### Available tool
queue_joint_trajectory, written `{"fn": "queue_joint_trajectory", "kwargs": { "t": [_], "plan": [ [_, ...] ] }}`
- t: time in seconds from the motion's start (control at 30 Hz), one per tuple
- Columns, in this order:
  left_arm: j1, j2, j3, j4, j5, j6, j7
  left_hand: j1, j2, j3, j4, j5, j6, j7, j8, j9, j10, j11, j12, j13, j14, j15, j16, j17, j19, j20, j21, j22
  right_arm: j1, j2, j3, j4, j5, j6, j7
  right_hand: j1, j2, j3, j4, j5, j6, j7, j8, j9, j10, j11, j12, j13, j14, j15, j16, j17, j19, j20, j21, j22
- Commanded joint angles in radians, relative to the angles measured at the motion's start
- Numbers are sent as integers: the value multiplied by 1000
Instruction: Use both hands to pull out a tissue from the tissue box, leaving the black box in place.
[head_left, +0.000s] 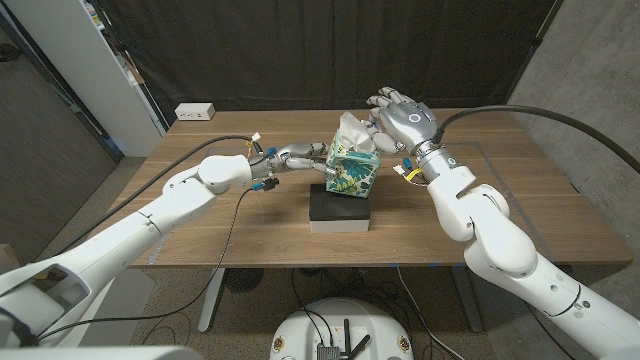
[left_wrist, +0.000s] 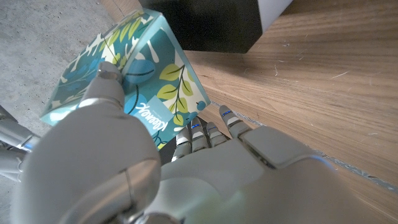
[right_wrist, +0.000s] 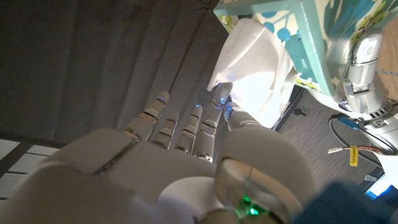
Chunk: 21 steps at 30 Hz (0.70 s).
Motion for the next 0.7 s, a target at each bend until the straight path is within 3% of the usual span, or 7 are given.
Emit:
{"fn": "queue_joint_trajectory", "kwargs": {
  "t": [0.03,0.07,0.13,0.27,0.43,0.53,0.7],
  "plan": [
    [7,6,-1,-19,2,6,6,-3,6,9,1,-2,6,-5,289,425,-5,2,4,2,-8,-3,2,-1,-2,4,4,3,-35,9,32,4,25,26,-95,-4,3,9,8,9,-12,3,24,32,18,-4,11,15,3,-105,10,6,-3,-54,-3,3],
    [8,7,-2,-22,2,7,8,-3,6,9,1,-2,5,-4,288,425,-5,2,4,2,-8,-5,2,-1,-2,4,4,3,-39,8,40,5,49,37,-107,-3,4,10,7,9,-11,4,26,35,19,-2,11,16,3,-104,11,6,-2,-53,-2,3],
    [11,9,-2,-30,4,10,11,-4,6,10,1,-2,6,-4,289,425,-4,2,4,2,-8,-4,2,-1,-2,4,4,3,-44,-5,60,7,89,57,-113,41,-8,17,-45,8,-1,3,55,64,47,1,24,40,25,-106,20,-1,17,-39,4,3],
    [10,10,0,-37,6,18,11,-4,7,10,1,-2,5,-4,289,424,-4,2,4,2,-8,-4,2,-1,-2,3,4,3,-58,-9,86,17,154,83,-158,96,-25,8,-124,-13,59,5,36,-15,81,36,32,69,62,-86,34,-20,47,6,13,4],
    [11,11,0,-46,10,24,15,-5,7,10,1,-2,5,-4,289,423,-4,3,4,2,-8,-4,2,-1,-3,4,4,3,-62,-44,107,-4,207,102,-112,126,-28,1,-192,-45,-203,33,-179,-174,-10,85,-8,105,57,-32,33,-32,36,65,5,6],
    [11,12,1,-50,10,28,14,-6,7,11,0,-2,5,-5,290,423,-5,2,4,2,-9,-5,2,-1,-3,4,4,3,-61,-52,110,-3,221,111,-110,157,-48,14,-213,-24,-250,57,-242,-220,-51,106,-20,108,40,-8,13,-46,21,88,-2,5],
    [12,12,1,-52,13,28,17,-7,7,11,0,-2,5,-5,290,422,-5,3,4,2,-9,-4,2,-1,-3,4,4,3,-46,-80,121,-18,267,124,-42,196,-93,63,-216,42,-317,44,-347,-300,-111,139,-41,100,33,33,-28,-74,3,132,-11,3]
  ]
}}
